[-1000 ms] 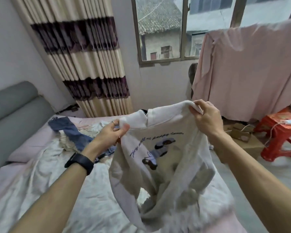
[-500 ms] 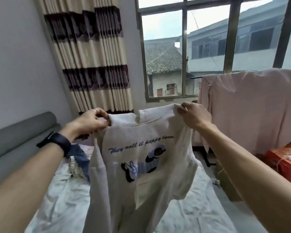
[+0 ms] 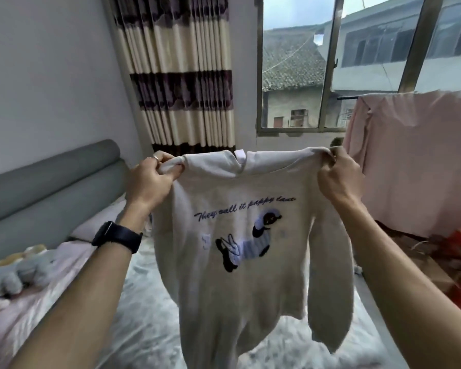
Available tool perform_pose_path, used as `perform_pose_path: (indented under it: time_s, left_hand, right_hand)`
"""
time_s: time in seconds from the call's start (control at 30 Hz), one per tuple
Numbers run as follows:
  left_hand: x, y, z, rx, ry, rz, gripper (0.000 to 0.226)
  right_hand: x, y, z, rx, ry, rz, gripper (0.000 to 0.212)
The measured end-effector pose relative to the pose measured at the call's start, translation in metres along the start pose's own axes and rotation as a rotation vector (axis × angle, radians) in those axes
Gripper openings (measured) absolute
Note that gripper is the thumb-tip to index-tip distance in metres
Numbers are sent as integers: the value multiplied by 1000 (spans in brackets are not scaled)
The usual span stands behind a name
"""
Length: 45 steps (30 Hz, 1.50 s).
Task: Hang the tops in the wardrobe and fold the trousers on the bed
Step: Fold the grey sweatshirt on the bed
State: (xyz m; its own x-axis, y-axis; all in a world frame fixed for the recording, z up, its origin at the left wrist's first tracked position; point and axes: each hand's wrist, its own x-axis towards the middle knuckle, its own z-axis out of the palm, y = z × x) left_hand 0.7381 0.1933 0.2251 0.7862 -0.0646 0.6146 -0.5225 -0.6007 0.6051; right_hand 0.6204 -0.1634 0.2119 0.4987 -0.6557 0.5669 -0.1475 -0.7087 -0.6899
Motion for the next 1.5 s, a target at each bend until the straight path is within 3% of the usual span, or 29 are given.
perform_pose_path:
  time_s: [0.27,0.47,0.57,0.7,0.93,1.0,1.13,1.27,1.37,1.5]
  left_hand:
    - [-72,-43,-11,-194,-178,-35,17]
    - [-88,-67,0,-138,-142,70,20]
    - [-77,-80,27,-51,-144,123,18]
    - [-66,-109,80,71,-197,122,23]
    - [-49,-186,198,224,-306,-22,20]
    - [-62,-214,241,294,-423,-99,18]
    - [-123,-269,310,473,-884,-240,26]
    - [-179,-300,372,604,-1217,-263,30]
    - [-197,-311,402,603,-1392,-425,27]
    - [-203,-335,436,384,-1388,-827,65]
  right_hand:
    - [-104,50,-6,-28,28,-13,20]
    - [-130,71,7,-161,34,-105,20]
    - [-118,80,25,-252,52,-108,24]
    - [-94,103,64,-352,-61,-121,29]
    - [-67,177,180,-387,-116,-213,21]
    - [-83,217,215,-461,-247,-222,24]
    - [-158,308,252,-742,-822,-61,22]
    - [-204,373,272,-944,-1205,50,32]
    - [-217,391,286,-986,-1401,212,35]
    - [-211,400,323,-782,-1392,399,46]
